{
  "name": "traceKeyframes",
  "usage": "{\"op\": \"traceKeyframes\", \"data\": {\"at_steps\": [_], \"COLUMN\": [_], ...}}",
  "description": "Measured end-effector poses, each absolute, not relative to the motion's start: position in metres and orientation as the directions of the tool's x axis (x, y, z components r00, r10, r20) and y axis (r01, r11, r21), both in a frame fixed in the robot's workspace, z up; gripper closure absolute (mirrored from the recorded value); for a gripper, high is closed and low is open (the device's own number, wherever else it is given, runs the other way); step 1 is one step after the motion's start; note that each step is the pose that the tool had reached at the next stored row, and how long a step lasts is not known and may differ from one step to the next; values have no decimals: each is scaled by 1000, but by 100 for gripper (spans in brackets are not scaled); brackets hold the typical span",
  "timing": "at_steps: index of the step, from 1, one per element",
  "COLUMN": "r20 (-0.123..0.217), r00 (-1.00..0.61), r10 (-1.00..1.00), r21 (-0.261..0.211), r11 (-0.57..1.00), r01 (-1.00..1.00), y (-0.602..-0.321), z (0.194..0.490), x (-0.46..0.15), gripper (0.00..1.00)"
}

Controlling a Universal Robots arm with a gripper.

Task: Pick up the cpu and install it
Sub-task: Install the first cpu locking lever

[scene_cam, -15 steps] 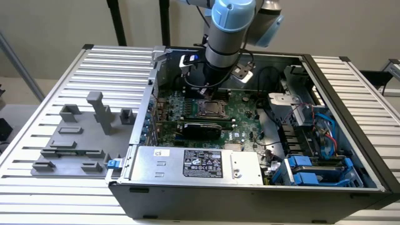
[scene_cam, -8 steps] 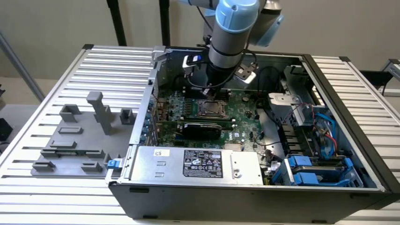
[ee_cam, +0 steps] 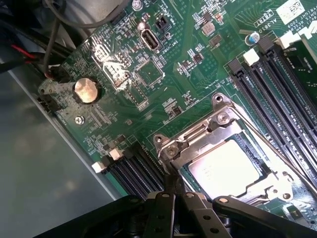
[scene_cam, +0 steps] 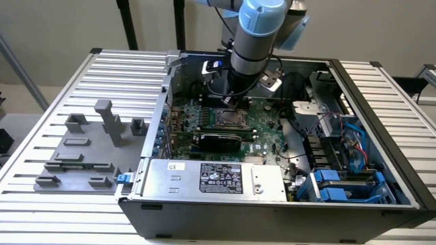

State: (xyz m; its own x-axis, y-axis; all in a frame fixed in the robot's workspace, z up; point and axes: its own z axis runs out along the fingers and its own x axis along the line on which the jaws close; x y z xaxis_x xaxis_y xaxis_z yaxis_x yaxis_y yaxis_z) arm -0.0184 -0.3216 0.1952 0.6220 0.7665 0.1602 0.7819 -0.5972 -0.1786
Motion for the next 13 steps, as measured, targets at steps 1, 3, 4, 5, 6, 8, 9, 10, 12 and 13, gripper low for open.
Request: {"op": "traceKeyframes", "data": {"at_steps": [1,3,4,5,6,8,9,10,12,13], "r20": [160,161,161,161,161,161,161,162,163,164], "r00": [622,622,622,622,622,622,622,622,622,622], "r10": [766,766,766,766,766,766,766,766,765,765], "r21": [-179,-179,-179,-179,-179,-180,-181,-182,-184,-185], "r11": [-597,-597,-597,-597,-597,-597,-597,-597,-596,-596], "r01": [782,782,782,782,782,782,782,782,782,781], "y": [-322,-322,-321,-321,-321,-322,-322,-322,-322,-322], "z": [195,195,196,197,198,203,205,207,212,215], "x": [-18,-18,-18,-18,-18,-18,-18,-18,-18,-18], "gripper": [89,89,89,89,89,89,89,89,89,89]}}
